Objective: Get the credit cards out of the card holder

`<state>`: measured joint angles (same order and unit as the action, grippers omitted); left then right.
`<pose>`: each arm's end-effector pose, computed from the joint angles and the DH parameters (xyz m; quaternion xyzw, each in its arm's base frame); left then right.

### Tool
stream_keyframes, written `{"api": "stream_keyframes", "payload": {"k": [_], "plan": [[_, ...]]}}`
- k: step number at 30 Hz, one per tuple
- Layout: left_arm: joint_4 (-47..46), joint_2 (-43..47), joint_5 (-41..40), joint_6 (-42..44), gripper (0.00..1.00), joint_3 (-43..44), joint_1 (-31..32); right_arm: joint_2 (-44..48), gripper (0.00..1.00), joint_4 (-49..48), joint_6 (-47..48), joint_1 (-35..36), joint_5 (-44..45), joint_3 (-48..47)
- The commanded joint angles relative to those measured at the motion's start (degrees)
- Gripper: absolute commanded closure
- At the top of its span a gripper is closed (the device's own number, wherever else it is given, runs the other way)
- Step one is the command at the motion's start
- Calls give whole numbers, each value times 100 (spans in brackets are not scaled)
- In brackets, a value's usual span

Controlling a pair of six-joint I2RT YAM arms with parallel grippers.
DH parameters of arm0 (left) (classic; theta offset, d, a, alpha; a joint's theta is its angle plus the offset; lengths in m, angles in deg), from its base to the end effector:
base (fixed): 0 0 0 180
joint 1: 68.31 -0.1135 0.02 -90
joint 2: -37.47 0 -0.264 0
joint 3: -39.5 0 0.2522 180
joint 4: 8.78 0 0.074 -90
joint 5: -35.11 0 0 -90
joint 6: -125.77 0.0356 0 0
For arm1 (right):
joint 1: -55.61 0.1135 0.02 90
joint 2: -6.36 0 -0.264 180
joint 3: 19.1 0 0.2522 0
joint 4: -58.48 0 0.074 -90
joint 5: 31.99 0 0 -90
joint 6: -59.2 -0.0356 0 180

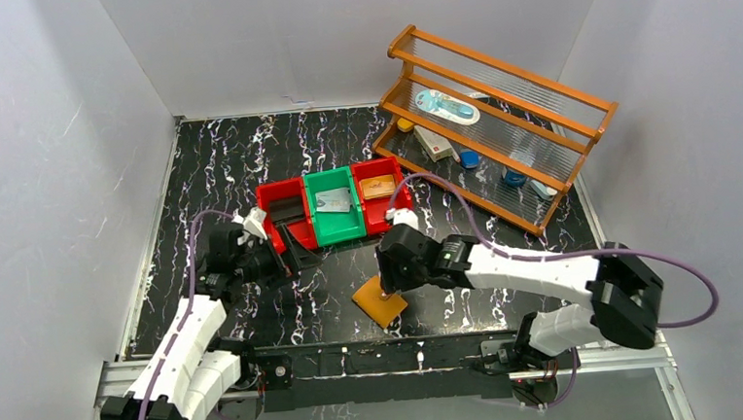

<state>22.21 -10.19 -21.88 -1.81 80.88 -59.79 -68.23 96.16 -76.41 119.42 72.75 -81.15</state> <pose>0.1707 -0.0452 0.2182 -0.0934 0.8632 -0.4009 0.2921 0.1253 0.2342 0.2299 -0.1044 0.9277 0.2057 0.2934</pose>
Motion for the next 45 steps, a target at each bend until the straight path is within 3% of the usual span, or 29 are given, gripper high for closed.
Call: {"api": "stream_keyframes", "payload": {"k": [1, 8, 13, 18, 23, 35, 45], "plan": [[-361, 55, -120, -483, 6, -267, 501, -659, 41, 356, 1248, 113, -183, -396], [-635, -27, -393, -760, 9, -486, 1112, -1440, 45, 142, 1305, 250, 94, -504], [-704, -43, -287, -831, 15, -635, 1280, -1303, 41, 307, 964, 365, 576, -603], [-695, -96, -221, -875, 16, -731, 1373, -831, 38, -454, 1105, 369, -29, -351], [-727, 67, -532, -1120, 18, -785, 1372, -1035, 42, -698, 1237, 369, -286, -351], [-848, -5, -339, -1066, 21, -916, 1372, -2165, 68, 220, 551, 446, 628, -303], [-974, -352, -147, -913, 20, -924, 1609, -1376, 76, -1322, -1196, 274, -236, 634]]}}
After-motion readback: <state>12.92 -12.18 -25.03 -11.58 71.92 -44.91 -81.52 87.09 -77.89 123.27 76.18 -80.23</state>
